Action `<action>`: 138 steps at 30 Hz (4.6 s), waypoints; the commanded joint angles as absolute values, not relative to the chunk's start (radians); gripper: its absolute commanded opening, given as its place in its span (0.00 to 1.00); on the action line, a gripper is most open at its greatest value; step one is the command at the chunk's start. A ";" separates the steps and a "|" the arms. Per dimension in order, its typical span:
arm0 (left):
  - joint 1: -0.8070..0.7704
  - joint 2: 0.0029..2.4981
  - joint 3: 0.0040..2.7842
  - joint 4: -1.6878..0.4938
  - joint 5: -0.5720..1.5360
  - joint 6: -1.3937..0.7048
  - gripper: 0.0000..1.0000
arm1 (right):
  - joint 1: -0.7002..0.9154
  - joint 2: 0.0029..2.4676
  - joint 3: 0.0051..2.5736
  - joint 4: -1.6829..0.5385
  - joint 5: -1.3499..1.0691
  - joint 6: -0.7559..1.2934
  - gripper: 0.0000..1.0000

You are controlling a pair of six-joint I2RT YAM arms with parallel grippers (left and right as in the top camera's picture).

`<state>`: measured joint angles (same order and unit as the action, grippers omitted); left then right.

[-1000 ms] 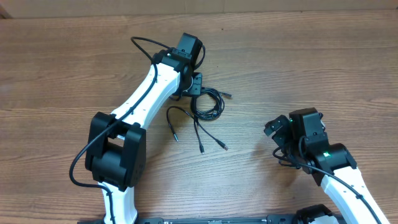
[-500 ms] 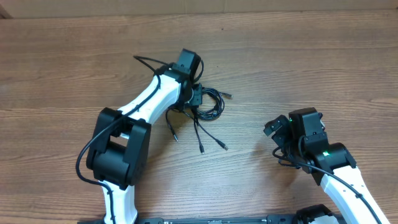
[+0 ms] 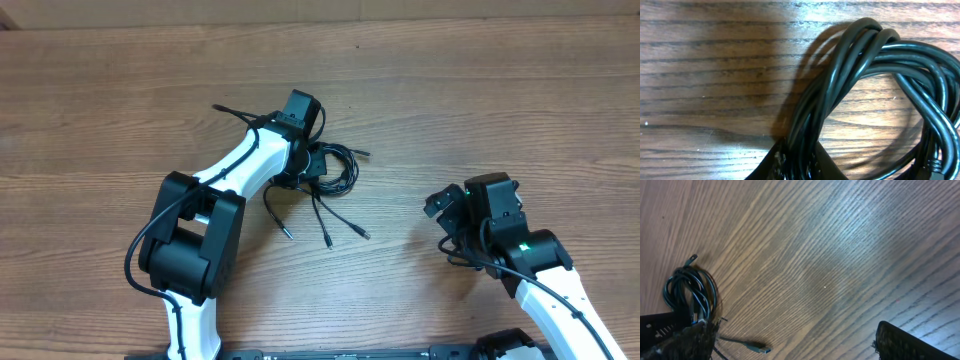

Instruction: Untangle cables

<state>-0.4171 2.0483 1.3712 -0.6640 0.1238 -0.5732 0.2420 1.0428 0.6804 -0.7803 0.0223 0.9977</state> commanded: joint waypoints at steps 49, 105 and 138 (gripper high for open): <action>-0.406 1.773 1.477 -1.055 0.755 0.939 0.04 | 0.241 1.190 0.675 -0.288 -0.922 0.024 0.32; -0.246 1.773 1.477 -0.770 0.281 -0.105 0.04 | 0.240 1.089 0.675 -0.237 -1.014 0.214 0.09; -0.297 1.773 1.476 -0.774 0.813 0.398 0.04 | 0.387 1.378 0.675 0.288 -0.556 1.091 0.52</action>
